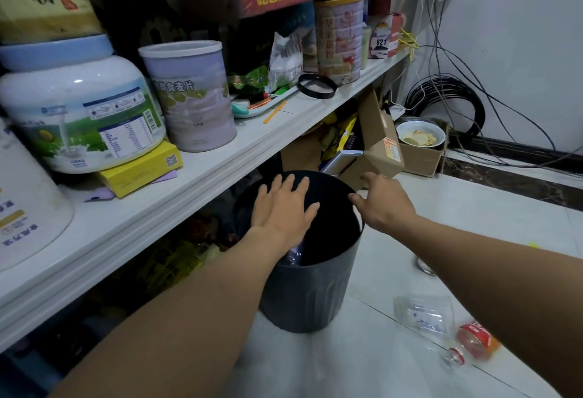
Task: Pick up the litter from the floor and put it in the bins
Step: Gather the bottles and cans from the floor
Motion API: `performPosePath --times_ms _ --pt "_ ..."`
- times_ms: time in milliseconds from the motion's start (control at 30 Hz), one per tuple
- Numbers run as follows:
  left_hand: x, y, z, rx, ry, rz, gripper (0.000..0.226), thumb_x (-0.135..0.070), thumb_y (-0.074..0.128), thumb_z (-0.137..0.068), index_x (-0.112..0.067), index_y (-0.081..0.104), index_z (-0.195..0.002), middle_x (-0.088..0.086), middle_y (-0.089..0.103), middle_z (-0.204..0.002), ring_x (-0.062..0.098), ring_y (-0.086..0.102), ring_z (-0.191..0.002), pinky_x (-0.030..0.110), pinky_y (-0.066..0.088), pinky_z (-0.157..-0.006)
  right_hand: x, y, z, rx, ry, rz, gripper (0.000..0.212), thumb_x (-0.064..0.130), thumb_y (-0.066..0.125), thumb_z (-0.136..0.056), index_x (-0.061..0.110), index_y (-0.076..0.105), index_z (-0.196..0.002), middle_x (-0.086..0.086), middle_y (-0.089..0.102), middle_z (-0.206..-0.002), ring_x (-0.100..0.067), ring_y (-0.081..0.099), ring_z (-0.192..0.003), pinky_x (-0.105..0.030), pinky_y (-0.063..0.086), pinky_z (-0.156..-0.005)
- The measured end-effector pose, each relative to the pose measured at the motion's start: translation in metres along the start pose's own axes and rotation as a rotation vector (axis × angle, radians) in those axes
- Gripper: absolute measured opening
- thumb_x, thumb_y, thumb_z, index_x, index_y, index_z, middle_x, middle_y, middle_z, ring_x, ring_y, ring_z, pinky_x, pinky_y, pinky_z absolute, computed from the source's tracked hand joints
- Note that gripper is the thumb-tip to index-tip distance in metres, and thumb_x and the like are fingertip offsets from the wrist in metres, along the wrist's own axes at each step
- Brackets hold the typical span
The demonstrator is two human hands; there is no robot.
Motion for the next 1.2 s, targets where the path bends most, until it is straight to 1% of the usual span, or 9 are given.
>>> performPosePath --times_ms 133,233,367,500,600,767,900,1000,1200 --pt "-0.04 0.003 -0.007 0.002 0.053 0.019 0.061 -0.052 0.027 -0.1 -0.024 0.016 -0.153 0.006 0.021 -0.159 0.027 0.014 -0.147 0.044 0.019 -0.116 -0.036 -0.008 0.008 0.047 -0.032 0.169 0.051 0.042 0.053 -0.093 0.017 0.045 -0.137 -0.012 0.054 -0.133 -0.034 0.051 -0.12 -0.041 0.049 -0.089" --pt "-0.078 0.006 -0.014 -0.007 0.109 0.04 0.06 -0.051 0.028 -0.101 -0.023 0.018 -0.153 0.006 0.022 -0.159 0.027 0.015 -0.146 0.043 0.021 -0.116 -0.069 -0.017 0.016 0.07 -0.018 0.24 0.055 0.043 0.052 -0.093 0.016 0.041 -0.14 -0.01 0.047 -0.14 -0.033 0.045 -0.126 -0.042 0.045 -0.095" --pt "-0.132 0.02 -0.021 0.001 0.186 0.073 0.062 -0.051 0.03 -0.1 -0.022 0.018 -0.153 0.007 0.022 -0.158 0.026 0.014 -0.147 0.04 0.022 -0.117 -0.121 -0.027 0.029 0.073 0.03 0.343 0.056 0.046 0.052 -0.092 0.015 0.044 -0.137 -0.012 0.051 -0.135 -0.033 0.048 -0.123 -0.04 0.042 -0.096" --pt "-0.186 0.043 -0.022 0.035 0.258 0.127 0.06 -0.05 0.032 -0.1 -0.021 0.021 -0.152 0.007 0.024 -0.158 0.027 0.016 -0.146 0.04 0.021 -0.115 -0.182 -0.028 0.047 0.091 0.129 0.367 0.052 0.045 0.053 -0.09 0.015 0.047 -0.132 -0.012 0.053 -0.129 -0.034 0.049 -0.119 -0.039 0.044 -0.092" --pt "-0.225 0.066 -0.019 0.054 0.319 0.104 0.059 -0.05 0.034 -0.1 -0.022 0.022 -0.151 0.008 0.029 -0.155 0.028 0.02 -0.144 0.041 0.025 -0.111 -0.223 -0.023 0.063 0.115 0.182 0.369 0.054 0.045 0.053 -0.091 0.016 0.043 -0.136 -0.012 0.052 -0.131 -0.035 0.048 -0.121 -0.04 0.043 -0.092" --pt "-0.279 0.113 -0.011 0.132 0.392 0.083 0.061 -0.049 0.034 -0.1 -0.022 0.017 -0.153 0.007 0.023 -0.157 0.027 0.017 -0.145 0.04 0.025 -0.112 -0.281 -0.003 0.083 0.144 0.246 0.36 0.056 0.045 0.052 -0.092 0.015 0.041 -0.137 -0.011 0.052 -0.128 -0.032 0.048 -0.119 -0.039 0.044 -0.088" --pt "-0.306 0.147 -0.007 0.19 0.463 0.062 0.061 -0.048 0.037 -0.099 -0.022 0.02 -0.152 0.006 0.027 -0.155 0.027 0.021 -0.143 0.039 0.026 -0.112 -0.318 0.017 0.093 0.17 0.274 0.357 0.05 0.045 0.051 -0.092 0.013 0.045 -0.13 -0.011 0.054 -0.122 -0.033 0.05 -0.115 -0.038 0.044 -0.084" --pt "-0.312 0.172 -0.004 0.224 0.448 0.081 0.063 -0.049 0.038 -0.099 -0.023 0.018 -0.152 0.007 0.026 -0.156 0.027 0.022 -0.142 0.04 0.027 -0.112 -0.339 0.032 0.102 0.211 0.321 0.337 0.046 0.044 0.052 -0.091 0.012 0.048 -0.124 -0.012 0.054 -0.119 -0.033 0.05 -0.113 -0.038 0.044 -0.083" --pt "-0.303 0.22 0.012 0.322 0.402 0.07 0.066 -0.049 0.036 -0.1 -0.024 0.008 -0.154 0.008 0.016 -0.16 0.027 0.011 -0.147 0.039 0.021 -0.116 -0.362 0.063 0.105 0.243 0.437 0.215 0.054 0.044 0.054 -0.091 0.013 0.043 -0.134 -0.014 0.051 -0.128 -0.033 0.049 -0.118 -0.04 0.045 -0.087"
Point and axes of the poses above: each hand's wrist, its own z-axis away from the middle knuckle, its own y-axis out of the palm, x = y × z, the point moved 8 cm from there along -z, towards the middle knuckle
